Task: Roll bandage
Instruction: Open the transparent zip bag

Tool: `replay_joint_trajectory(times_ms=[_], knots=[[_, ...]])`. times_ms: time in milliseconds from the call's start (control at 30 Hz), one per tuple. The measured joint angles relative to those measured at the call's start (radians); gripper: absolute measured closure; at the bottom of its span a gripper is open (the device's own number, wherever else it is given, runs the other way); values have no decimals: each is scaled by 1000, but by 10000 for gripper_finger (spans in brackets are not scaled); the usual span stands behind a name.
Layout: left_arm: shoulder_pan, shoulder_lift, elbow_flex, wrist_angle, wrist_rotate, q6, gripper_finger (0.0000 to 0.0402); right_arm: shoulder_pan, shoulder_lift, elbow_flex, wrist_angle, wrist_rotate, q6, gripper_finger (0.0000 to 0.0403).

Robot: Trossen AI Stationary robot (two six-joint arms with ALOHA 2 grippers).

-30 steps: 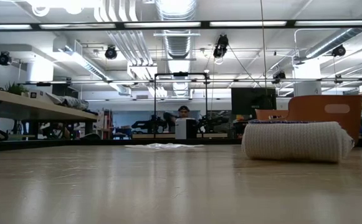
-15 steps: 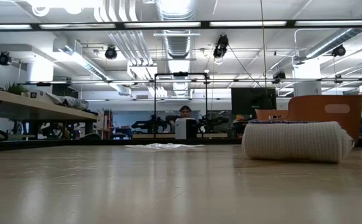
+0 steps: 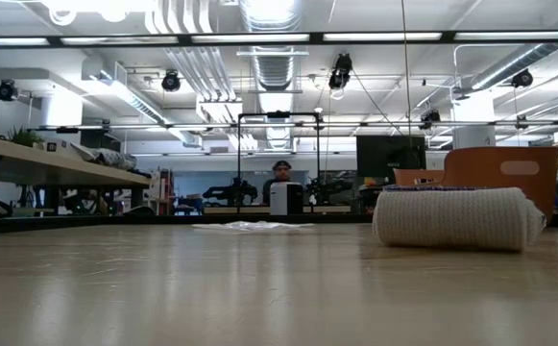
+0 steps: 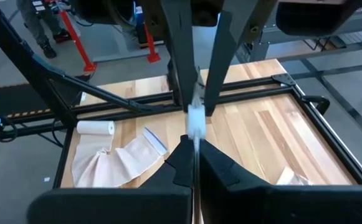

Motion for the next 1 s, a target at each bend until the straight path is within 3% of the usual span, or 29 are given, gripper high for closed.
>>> replay_joint_trajectory(times_ms=[167,533,1000], knots=[[0,9,-2,18,0,1,398,0,0,0,-2,0,0,403],[0,21,-3,40,0,36,399,0,-2,0,-10,0,0,403],[0,17,-4,58,-7,80,352,0,-1,4,-15,0,0,403]])
